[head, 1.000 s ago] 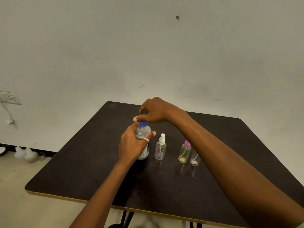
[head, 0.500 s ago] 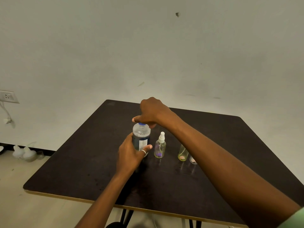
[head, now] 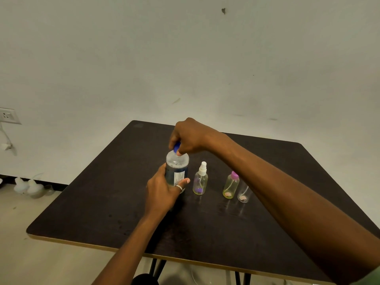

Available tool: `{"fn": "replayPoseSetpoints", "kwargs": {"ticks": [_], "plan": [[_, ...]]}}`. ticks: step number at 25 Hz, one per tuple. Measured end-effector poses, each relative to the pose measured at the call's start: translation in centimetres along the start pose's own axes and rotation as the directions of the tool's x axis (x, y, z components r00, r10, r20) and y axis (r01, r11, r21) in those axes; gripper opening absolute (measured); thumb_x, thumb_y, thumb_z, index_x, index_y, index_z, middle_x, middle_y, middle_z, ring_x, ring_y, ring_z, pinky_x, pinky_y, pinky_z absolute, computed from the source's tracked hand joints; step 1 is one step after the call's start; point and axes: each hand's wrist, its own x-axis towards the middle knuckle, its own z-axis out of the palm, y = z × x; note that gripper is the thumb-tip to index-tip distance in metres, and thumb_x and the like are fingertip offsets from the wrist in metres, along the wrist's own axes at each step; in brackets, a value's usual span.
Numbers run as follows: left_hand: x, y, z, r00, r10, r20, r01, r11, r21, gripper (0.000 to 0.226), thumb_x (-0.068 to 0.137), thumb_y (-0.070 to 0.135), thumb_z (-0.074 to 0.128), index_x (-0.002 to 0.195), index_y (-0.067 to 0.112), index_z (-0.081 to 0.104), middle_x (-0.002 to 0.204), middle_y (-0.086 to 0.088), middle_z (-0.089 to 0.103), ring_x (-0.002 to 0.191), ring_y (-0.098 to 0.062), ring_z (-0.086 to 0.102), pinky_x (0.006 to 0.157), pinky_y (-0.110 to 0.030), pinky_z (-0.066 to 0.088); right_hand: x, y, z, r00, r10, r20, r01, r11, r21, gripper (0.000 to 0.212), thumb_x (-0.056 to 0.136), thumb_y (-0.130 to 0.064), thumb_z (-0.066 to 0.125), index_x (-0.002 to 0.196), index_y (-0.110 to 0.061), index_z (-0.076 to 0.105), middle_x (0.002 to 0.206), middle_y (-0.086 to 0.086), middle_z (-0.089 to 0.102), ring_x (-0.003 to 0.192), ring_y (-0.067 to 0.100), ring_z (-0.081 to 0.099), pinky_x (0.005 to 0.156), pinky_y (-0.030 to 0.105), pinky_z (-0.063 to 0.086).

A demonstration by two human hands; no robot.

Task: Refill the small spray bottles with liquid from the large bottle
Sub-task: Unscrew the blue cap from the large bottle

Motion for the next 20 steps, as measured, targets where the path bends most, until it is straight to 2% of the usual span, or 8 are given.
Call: {"fn": "replayPoseSetpoints", "kwargs": {"ticks": [2, 4, 6, 8, 9, 14, 17, 20], "plan": [[-0.1, 0.0, 0.0, 1.0, -0.004, 0.0, 0.004, 1.0, -0.007, 0.078, 0.07, 0.045, 0.084, 0.136, 0.022, 0.049, 0.13, 0.004, 0.062, 0.118, -0.013, 0.059, 0.088, -0.018, 0.045, 0.2, 0.0, -0.2, 0.999, -0.004, 0.049, 0.005, 1.0, -0.027, 0.033, 0.082, -0.017, 0.076, 0.115, -0.013, 0.072, 0.118, 0.001, 0.069, 0.104, 0.017, 0.064, 0.087, 0.023, 0.049], [-0.2, 0.1, -0.2, 1.0, 0.0, -0.007, 0.0, 1.0, -0.007, 0.075, 0.07, 0.045, 0.084, 0.134, 0.024, 0.051, 0.126, 0.007, 0.064, 0.115, -0.011, 0.061, 0.086, -0.018, 0.046, 0.3, 0.2, -0.3, 0.995, 0.044, 0.086, -0.039, 0.998, -0.055, 0.042, 0.082, -0.035, 0.075, 0.118, -0.012, 0.07, 0.117, 0.001, 0.068, 0.103, 0.019, 0.063, 0.084, 0.025, 0.049], [-0.2, 0.1, -0.2, 1.0, 0.002, -0.018, -0.003, 1.0, -0.015, 0.074, 0.069, 0.045, 0.085, 0.132, 0.025, 0.052, 0.122, 0.009, 0.065, 0.11, -0.008, 0.062, 0.085, -0.018, 0.047, 0.3, 0.4, -0.3, 0.991, 0.135, 0.02, -0.134, 0.991, -0.027, 0.051, 0.082, -0.057, 0.067, 0.094, -0.008, 0.072, 0.091, 0.005, 0.072, 0.083, 0.02, 0.064, 0.076, 0.029, 0.051], [-0.2, 0.0, 0.0, 0.999, 0.011, -0.033, -0.011, 1.0, -0.005, 0.075, 0.068, 0.046, 0.085, 0.133, 0.026, 0.052, 0.123, 0.008, 0.065, 0.111, -0.009, 0.062, 0.087, -0.022, 0.05, 0.4, 0.1, -0.2, 0.965, 0.242, -0.101, -0.243, 0.97, 0.002, 0.059, 0.084, -0.063, 0.059, 0.061, -0.009, 0.059, 0.059, 0.003, 0.059, 0.057, 0.015, 0.056, 0.065, 0.027, 0.049], [-0.2, 0.0, 0.0, 0.999, 0.015, -0.038, -0.014, 1.0, 0.006, 0.076, 0.068, 0.046, 0.085, 0.133, 0.025, 0.051, 0.124, 0.007, 0.065, 0.113, -0.011, 0.062, 0.089, -0.024, 0.051, 0.5, -0.3, -0.1, 0.952, 0.275, -0.132, -0.279, 0.96, -0.009, 0.058, 0.085, -0.061, 0.059, 0.056, -0.011, 0.054, 0.053, 0.002, 0.055, 0.052, 0.014, 0.055, 0.064, 0.026, 0.049], [0.0, 0.0, 0.1, 0.999, 0.011, -0.04, -0.009, 0.999, 0.037, 0.078, 0.068, 0.045, 0.085, 0.135, 0.022, 0.051, 0.127, 0.003, 0.064, 0.116, -0.015, 0.061, 0.089, -0.023, 0.048, 1.1, -1.7, 0.3, 0.959, 0.263, -0.101, -0.27, 0.961, -0.06, 0.035, 0.083, -0.038, 0.073, 0.066, -0.012, 0.059, 0.066, 0.003, 0.066, 0.055, 0.014, 0.063, 0.068, 0.025, 0.054], [0.0, -0.3, 0.0, 0.999, 0.02, -0.049, -0.018, 0.999, 0.038, 0.076, 0.067, 0.049, 0.085, 0.132, 0.024, 0.053, 0.122, 0.006, 0.067, 0.112, -0.013, 0.063, 0.089, -0.026, 0.051, 0.7, -1.2, -0.1, 0.979, 0.195, -0.06, -0.199, 0.978, -0.065, 0.025, 0.078, -0.031, 0.079, 0.079, -0.008, 0.07, 0.08, 0.003, 0.07, 0.076, 0.018, 0.065, 0.068, 0.025, 0.05], [0.0, -0.4, 0.0, 0.998, 0.04, -0.038, -0.039, 0.999, 0.014, 0.076, 0.068, 0.049, 0.084, 0.133, 0.024, 0.052, 0.124, 0.007, 0.065, 0.114, -0.012, 0.062, 0.092, -0.029, 0.053, 0.2, -0.5, -0.4, 0.992, 0.124, -0.008, -0.124, 0.992, 0.024, 0.022, 0.075, -0.019, 0.082, 0.096, -0.012, 0.077, 0.096, 0.002, 0.074, 0.088, 0.016, 0.067, 0.078, 0.027, 0.053]]}}
